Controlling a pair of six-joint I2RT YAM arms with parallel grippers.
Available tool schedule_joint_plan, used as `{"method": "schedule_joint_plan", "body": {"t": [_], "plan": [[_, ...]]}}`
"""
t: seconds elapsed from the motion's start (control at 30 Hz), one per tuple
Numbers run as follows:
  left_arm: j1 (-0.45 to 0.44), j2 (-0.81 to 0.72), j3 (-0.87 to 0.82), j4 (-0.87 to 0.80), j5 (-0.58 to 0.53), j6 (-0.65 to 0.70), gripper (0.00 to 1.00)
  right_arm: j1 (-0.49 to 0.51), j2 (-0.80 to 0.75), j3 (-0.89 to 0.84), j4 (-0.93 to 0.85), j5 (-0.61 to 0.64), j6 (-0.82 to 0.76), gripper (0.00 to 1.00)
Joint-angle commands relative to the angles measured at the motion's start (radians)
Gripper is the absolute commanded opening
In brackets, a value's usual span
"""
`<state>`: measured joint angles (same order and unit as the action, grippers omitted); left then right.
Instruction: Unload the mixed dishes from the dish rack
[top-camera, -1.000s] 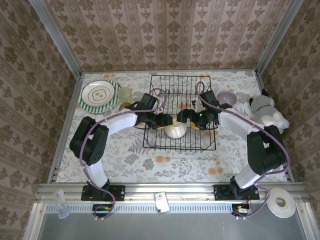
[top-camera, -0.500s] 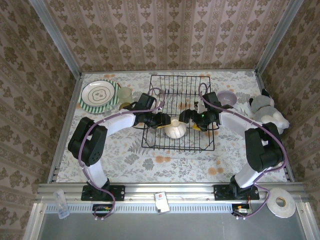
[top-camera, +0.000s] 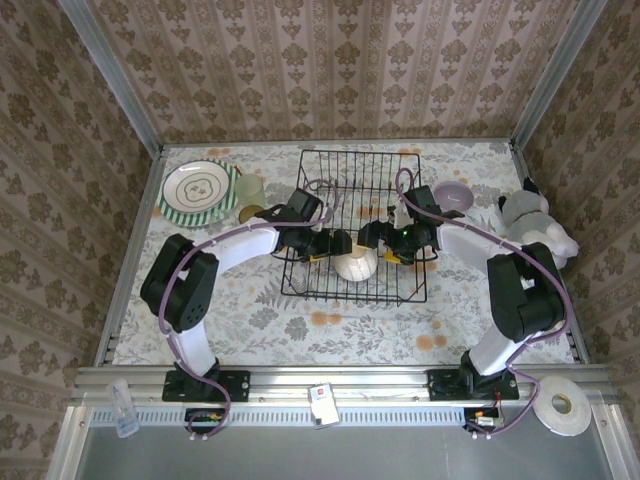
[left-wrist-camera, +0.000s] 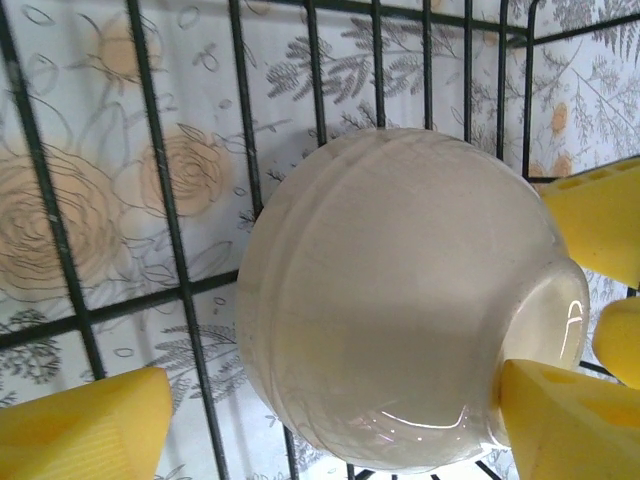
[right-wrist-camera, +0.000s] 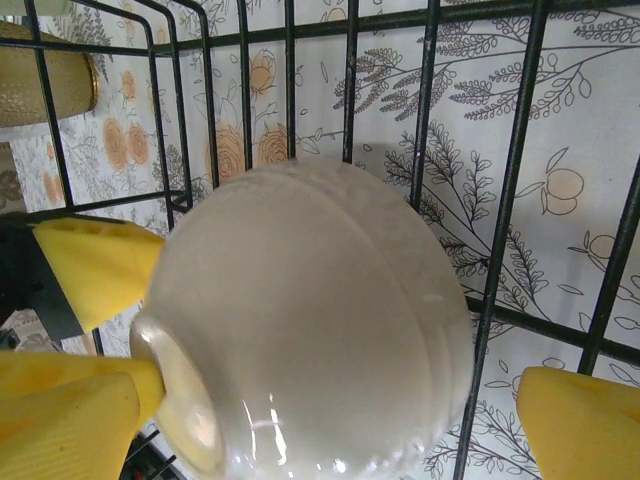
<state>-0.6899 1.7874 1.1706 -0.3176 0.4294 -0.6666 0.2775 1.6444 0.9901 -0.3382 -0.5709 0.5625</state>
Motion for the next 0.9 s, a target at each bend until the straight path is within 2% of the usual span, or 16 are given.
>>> {"method": "schedule_joint_plan", "body": {"t": [0.0,0.13,0.47,0.67,0.87], "plan": [[-0.018,0.047,-0.016,-0.09,-0.068,-0.019,0.85,-0.002,0.008,-0.016,0.025,-0.034,0.011,0.98],[-0.021,0.07,-0.02,-0.086,-0.062,-0.028,0.82,-0.003,0.008,-0.017,0.032,-0.039,0.014,0.98],[-0.024,0.031,-0.041,-0.006,-0.003,-0.055,0.91,0.007,0.034,-0.039,0.105,-0.098,0.055,0.98],[-0.04,0.053,-0.034,-0.003,-0.005,-0.044,0.91,0.009,0.036,-0.045,0.134,-0.115,0.07,0.98],[-0.048,0.105,-0.044,-0.011,-0.018,-0.047,0.83,0.009,0.051,-0.053,0.16,-0.134,0.088,0.98]]}}
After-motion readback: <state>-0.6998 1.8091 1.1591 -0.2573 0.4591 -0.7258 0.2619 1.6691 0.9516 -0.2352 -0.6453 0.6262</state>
